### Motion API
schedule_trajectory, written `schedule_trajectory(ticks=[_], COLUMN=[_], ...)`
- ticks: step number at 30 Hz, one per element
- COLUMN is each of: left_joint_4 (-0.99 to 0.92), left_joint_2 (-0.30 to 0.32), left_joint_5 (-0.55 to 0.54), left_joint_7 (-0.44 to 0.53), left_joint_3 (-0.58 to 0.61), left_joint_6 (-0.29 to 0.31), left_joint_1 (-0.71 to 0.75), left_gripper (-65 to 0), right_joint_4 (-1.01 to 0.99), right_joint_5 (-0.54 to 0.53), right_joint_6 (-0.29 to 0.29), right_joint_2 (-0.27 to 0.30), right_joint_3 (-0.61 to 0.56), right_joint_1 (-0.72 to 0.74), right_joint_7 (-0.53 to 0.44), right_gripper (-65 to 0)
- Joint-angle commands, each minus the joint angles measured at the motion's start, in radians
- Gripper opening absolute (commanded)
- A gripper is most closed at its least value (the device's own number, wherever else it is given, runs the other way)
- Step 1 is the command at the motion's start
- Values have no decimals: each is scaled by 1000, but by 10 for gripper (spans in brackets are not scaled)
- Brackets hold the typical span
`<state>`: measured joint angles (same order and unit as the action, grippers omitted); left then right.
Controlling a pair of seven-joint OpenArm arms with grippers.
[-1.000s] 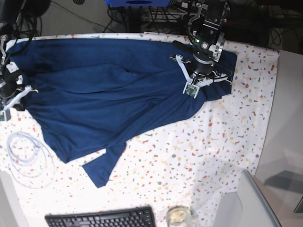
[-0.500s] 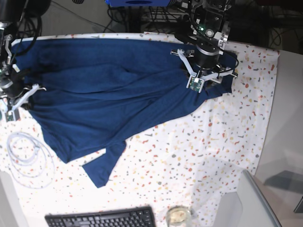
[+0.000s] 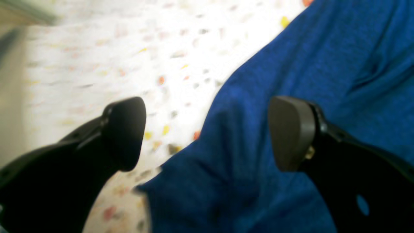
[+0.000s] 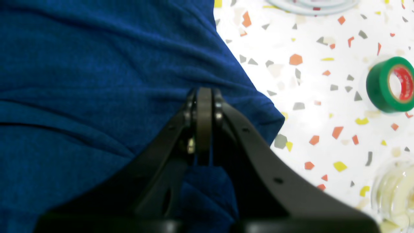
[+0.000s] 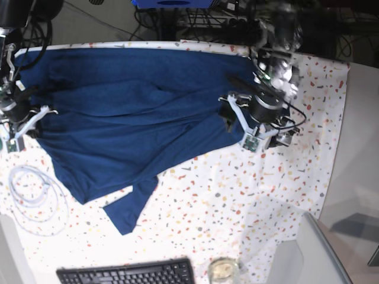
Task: Layout the t-shirt on the table in an organized manner, then fold the t-shirt properly
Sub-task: 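Drag the shirt side with the left gripper outward to flatten it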
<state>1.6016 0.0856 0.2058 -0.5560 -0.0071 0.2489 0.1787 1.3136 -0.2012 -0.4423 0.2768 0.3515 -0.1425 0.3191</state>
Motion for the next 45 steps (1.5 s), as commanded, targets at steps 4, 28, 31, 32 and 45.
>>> schedule_trajectory(ticks=[4,28,31,32,45], left_joint_4=[-79,-321,-289,-264,-148], left_joint_2=[4,18,41,46,67], left_joint_5=[-88,-208,-208,-208,-124], left_joint_7=[-95,-132,-132,-132,-137], left_joint_3=[-89,-101,-103,-104,-97], left_joint_6=[69,117,117,115,28], left_joint_1=[-107,-219,-221,-221,-212], left_gripper=[-87,-650,-650,-650,-650], right_joint_4=[13,13,13,13,13], right_joint_5=[-7,-7,-7,-7,-5], right_joint_6=[-3,-3,-3,-3,-3], right_joint_2=[16,16,16,16,16], right_joint_3=[13,5,5,5,5], right_joint_1=[10,10,10,10,14], right_joint_7=[-21,-21,-21,-21,-21], right_gripper=[-650,-650,-650,-650,-650])
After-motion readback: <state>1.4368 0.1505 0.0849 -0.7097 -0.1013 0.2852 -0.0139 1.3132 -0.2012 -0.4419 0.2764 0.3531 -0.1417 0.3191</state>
